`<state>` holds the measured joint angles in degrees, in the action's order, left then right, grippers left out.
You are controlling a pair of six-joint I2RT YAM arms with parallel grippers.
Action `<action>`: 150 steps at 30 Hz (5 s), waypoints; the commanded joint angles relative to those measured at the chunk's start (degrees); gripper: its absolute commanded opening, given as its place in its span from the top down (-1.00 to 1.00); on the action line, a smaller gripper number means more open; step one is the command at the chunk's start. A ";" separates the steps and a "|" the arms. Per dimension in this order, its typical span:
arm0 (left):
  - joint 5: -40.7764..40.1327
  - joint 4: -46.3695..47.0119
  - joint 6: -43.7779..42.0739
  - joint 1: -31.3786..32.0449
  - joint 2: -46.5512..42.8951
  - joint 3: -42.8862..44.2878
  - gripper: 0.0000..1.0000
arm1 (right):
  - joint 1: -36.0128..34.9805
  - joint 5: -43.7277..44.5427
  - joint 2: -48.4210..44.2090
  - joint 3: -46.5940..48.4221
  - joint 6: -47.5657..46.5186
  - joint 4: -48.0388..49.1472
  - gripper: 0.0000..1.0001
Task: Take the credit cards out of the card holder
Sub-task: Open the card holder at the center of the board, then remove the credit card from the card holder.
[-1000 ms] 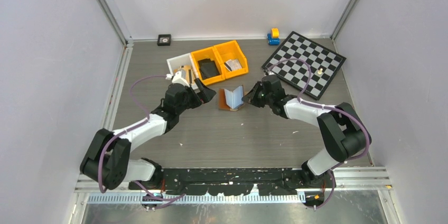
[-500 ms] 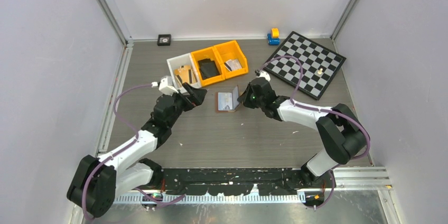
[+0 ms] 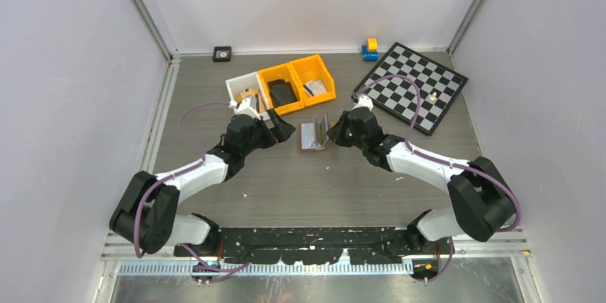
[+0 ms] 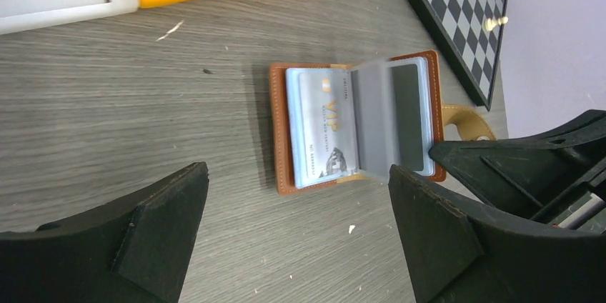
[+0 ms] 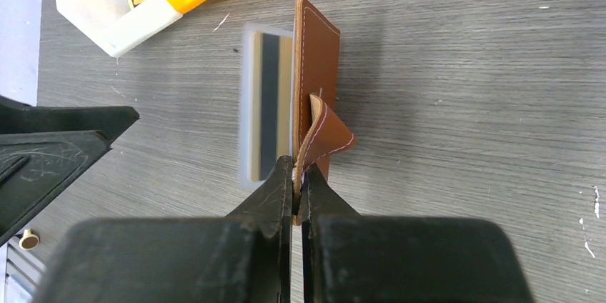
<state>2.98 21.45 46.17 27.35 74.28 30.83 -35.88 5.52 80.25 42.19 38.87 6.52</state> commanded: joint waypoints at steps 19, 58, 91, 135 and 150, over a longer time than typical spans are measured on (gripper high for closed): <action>5.93 -19.15 -3.83 3.10 22.77 20.42 -0.81 | 4.85 -7.11 11.06 3.42 3.37 1.47 0.88; 11.41 -20.93 -6.54 3.14 17.91 19.33 1.00 | 5.77 0.58 -3.33 -1.36 0.73 -0.28 0.02; 11.29 -17.18 -7.35 4.93 12.89 14.45 0.86 | 5.38 -16.19 17.21 8.38 2.26 -1.49 0.99; 18.94 -8.71 -5.97 4.77 12.79 12.30 0.46 | 5.41 -21.07 22.50 11.42 3.23 -2.83 0.99; 20.33 -9.27 -5.47 4.35 15.31 13.54 0.69 | 5.38 -21.06 21.71 11.04 3.40 -2.60 0.80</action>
<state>22.55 10.98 40.53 32.10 88.66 42.83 -30.26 -15.20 102.52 52.38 42.15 4.23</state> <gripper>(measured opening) 0.174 0.068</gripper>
